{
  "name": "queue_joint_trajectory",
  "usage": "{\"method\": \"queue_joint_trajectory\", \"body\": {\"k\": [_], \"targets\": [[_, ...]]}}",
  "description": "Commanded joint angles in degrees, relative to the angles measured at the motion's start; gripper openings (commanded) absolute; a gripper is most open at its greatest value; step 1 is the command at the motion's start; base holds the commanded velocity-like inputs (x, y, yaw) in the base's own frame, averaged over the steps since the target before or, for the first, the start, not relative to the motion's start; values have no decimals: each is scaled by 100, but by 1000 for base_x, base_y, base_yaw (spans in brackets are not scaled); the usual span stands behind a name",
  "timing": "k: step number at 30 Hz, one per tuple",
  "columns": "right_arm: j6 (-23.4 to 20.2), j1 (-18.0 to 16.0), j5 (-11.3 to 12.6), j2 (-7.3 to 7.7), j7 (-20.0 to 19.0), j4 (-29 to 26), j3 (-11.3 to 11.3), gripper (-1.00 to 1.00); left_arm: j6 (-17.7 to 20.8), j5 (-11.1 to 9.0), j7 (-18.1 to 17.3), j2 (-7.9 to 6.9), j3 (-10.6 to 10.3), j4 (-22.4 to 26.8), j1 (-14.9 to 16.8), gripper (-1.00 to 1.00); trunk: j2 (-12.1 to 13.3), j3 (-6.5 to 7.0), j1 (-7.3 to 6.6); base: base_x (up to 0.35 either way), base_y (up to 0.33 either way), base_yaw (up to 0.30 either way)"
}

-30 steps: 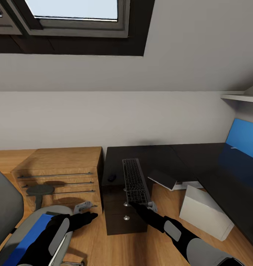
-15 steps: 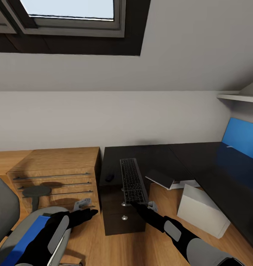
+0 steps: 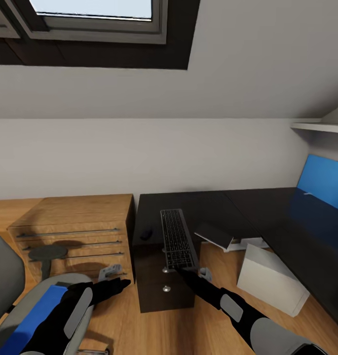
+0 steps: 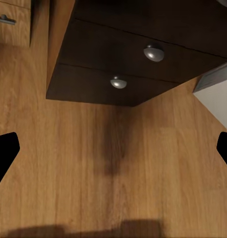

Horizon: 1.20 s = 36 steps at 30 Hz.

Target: In the bedroom, organize the workspace by keeping the computer under the desk, ensuring the monitor is on the desk, placing the keyboard on the desk next to the monitor, placing the mouse on the desk next to the keyboard, moving the folder from the swivel chair onto the desk next to the mouse, stacking the notebook on top of the folder with the pen on top of the notebook, and positioning the swivel chair next to the desk.

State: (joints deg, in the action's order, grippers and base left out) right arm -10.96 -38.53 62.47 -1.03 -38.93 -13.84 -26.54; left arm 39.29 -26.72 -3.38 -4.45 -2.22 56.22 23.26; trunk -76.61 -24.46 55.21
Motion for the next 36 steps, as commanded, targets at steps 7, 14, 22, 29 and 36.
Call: {"method": "queue_joint_trajectory", "body": {"k": [7,14,22,29,36], "targets": [[-33,-8,67,-4,396,4,-5,100,17,17,-14,-3,-7,3,3,100,-286,-133,154,0,0,0],[-37,-6,306,-22,454,-4,-4,100,17,17,-13,-3,-7,3,3,100,-567,-258,308,0,0,0],[-32,-7,985,-28,456,-33,-1,100,17,17,-13,-3,-7,3,3,100,-888,-402,484,0,0,0],[-37,-6,2127,-14,450,-39,-12,100,14,17,-13,-2,-7,10,3,100,-1168,-527,638,0,0,0],[-48,-6,2655,-6,450,-29,-17,100,9,17,-13,-3,-7,15,3,100,-1449,-653,791,0,0,0]]}}
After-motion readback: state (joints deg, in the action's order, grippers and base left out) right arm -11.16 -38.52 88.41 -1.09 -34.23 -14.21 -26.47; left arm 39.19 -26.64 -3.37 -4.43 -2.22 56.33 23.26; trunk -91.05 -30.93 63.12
